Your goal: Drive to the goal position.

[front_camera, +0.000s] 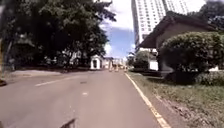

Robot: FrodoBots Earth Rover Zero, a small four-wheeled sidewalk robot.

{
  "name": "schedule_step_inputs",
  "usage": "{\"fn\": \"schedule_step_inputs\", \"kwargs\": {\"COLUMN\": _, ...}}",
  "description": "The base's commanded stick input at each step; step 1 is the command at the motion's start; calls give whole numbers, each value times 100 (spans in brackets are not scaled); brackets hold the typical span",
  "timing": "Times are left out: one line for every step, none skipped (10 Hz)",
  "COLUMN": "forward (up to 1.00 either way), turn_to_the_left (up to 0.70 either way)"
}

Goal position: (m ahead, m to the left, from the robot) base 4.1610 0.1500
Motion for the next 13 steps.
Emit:
{"fn": "schedule_step_inputs", "kwargs": {"forward": 70, "turn_to_the_left": 0}}
{"fn": "schedule_step_inputs", "kwargs": {"forward": 70, "turn_to_the_left": 0}}
{"fn": "schedule_step_inputs", "kwargs": {"forward": 70, "turn_to_the_left": 0}}
{"fn": "schedule_step_inputs", "kwargs": {"forward": 70, "turn_to_the_left": 0}}
{"fn": "schedule_step_inputs", "kwargs": {"forward": 70, "turn_to_the_left": 0}}
{"fn": "schedule_step_inputs", "kwargs": {"forward": 70, "turn_to_the_left": 0}}
{"fn": "schedule_step_inputs", "kwargs": {"forward": 70, "turn_to_the_left": 0}}
{"fn": "schedule_step_inputs", "kwargs": {"forward": 70, "turn_to_the_left": 0}}
{"fn": "schedule_step_inputs", "kwargs": {"forward": 70, "turn_to_the_left": 0}}
{"fn": "schedule_step_inputs", "kwargs": {"forward": 70, "turn_to_the_left": 0}}
{"fn": "schedule_step_inputs", "kwargs": {"forward": 70, "turn_to_the_left": 0}}
{"fn": "schedule_step_inputs", "kwargs": {"forward": 70, "turn_to_the_left": 0}}
{"fn": "schedule_step_inputs", "kwargs": {"forward": 70, "turn_to_the_left": 0}}
